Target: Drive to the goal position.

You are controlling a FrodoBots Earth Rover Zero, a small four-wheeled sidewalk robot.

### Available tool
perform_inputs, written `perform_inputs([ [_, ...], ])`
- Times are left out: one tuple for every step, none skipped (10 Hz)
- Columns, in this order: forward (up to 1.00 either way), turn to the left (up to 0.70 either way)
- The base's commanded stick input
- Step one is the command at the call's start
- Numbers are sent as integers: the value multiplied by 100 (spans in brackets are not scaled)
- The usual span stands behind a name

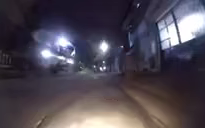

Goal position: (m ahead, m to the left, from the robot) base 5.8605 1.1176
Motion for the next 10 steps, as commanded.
perform_inputs([
  [70, 0],
  [70, -5],
  [70, -20],
  [70, -35],
  [70, -35],
  [70, -22],
  [70, -5],
  [70, 0],
  [70, 0],
  [70, 0],
])
